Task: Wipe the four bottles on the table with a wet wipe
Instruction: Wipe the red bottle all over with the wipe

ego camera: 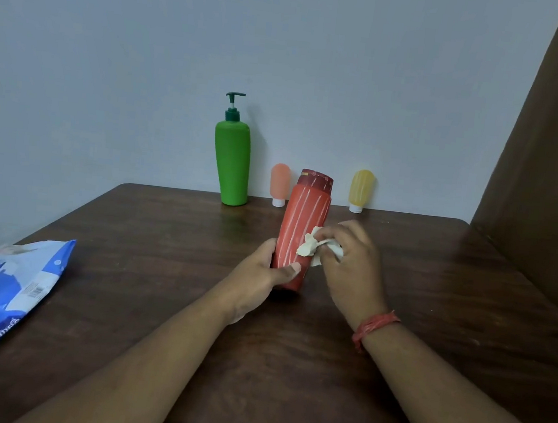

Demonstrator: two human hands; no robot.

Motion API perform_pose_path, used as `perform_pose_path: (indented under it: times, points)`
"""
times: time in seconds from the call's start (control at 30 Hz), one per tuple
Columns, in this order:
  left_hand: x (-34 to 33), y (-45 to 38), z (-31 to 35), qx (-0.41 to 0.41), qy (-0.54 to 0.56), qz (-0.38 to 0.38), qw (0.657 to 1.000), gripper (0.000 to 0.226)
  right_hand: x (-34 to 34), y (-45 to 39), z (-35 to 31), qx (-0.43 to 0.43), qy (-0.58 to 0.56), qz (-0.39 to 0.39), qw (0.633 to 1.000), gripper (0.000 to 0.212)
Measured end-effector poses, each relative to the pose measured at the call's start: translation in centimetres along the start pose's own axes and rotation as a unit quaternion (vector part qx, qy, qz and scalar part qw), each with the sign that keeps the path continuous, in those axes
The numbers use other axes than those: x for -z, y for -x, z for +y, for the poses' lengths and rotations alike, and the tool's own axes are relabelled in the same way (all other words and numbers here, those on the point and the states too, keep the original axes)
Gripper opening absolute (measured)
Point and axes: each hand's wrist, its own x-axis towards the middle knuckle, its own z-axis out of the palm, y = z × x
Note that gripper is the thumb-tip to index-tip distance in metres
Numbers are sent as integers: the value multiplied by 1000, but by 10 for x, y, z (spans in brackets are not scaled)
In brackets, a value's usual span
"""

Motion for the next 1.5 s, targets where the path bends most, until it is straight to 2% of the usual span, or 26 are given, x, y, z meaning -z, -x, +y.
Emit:
perform_pose_path:
  times: [0.1,0.23,0.33,0.43,0.53,0.6,0.77,0.83,0.9,0.97,1.1,1.2,1.3,1.4,1.5]
  points:
    - [0,-3,-2,1,39,9,999,56,-5,5,-3,32,22,-13,999,15]
    - [2,-4,-3,4,101,17,995,50,-10,10,-8,56,25,-53,997,16]
    - [2,-3,-2,1,84,9,996,50,-13,10,-9,70,36,-41,996,2]
    - [1,-2,-1,-4,69,-7,998,51,-9,5,-5,54,36,-20,998,7]
    - [-1,0,0,-5,65,-38,997,49,-1,-1,0,8,-1,35,999,11]
    - [-3,2,1,-7,97,-51,994,47,0,0,2,-7,-24,40,999,17]
    - [2,-1,2,-5,250,-13,968,38,-14,9,4,50,-46,-44,997,15]
    - [2,-1,2,5,260,-24,965,41,-12,6,3,38,-69,-27,997,14]
    - [-1,1,4,8,222,-49,974,48,-5,3,1,0,-105,13,994,13]
    - [-6,2,4,6,185,-52,981,50,-1,1,1,-46,-121,22,991,14]
    - [-5,-1,4,7,254,9,967,37,-7,8,-3,-90,-148,-35,984,10]
    - [2,-3,4,11,308,56,950,39,-16,12,-4,-116,-167,-102,974,8]
    - [5,-6,3,23,326,74,942,40,-18,12,-3,-131,-209,-124,961,10]
    - [2,-4,4,27,314,54,948,40,-17,12,-3,-103,-187,-98,972,12]
    - [-4,-1,5,25,259,17,965,37,-14,9,-4,-78,-157,-36,984,8]
